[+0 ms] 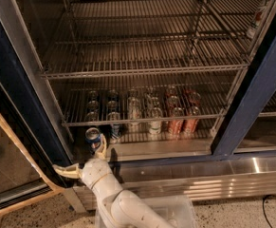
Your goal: Pick pepsi can from bottom shelf of fridge
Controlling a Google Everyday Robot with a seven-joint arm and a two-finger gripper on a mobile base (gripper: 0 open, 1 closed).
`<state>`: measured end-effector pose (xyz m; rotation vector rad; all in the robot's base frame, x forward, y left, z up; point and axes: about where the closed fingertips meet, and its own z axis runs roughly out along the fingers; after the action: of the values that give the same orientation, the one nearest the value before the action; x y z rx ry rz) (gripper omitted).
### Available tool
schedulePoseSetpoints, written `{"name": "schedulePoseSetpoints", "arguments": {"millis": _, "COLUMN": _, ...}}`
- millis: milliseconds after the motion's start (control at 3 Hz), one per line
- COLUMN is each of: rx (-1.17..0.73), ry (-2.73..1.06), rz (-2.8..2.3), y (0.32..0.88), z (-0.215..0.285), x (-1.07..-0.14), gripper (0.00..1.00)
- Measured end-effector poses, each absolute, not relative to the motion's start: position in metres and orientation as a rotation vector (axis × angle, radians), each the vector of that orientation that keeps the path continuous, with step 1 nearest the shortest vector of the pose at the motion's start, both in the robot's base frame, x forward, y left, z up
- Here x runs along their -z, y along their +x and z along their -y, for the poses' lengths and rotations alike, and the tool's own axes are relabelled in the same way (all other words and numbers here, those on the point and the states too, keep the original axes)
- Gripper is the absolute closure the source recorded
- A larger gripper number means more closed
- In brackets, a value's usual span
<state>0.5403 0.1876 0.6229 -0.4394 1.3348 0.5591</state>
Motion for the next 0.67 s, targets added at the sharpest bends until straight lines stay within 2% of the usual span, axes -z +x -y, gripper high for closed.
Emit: {"name": "schedulePoseSetpoints", "arguments": {"millis": 667, "rx": -0.481, "ry": -0.273, "rz": -1.353, "y": 0.523, "z": -0.165, "x": -0.611, "gripper": 0.00}}
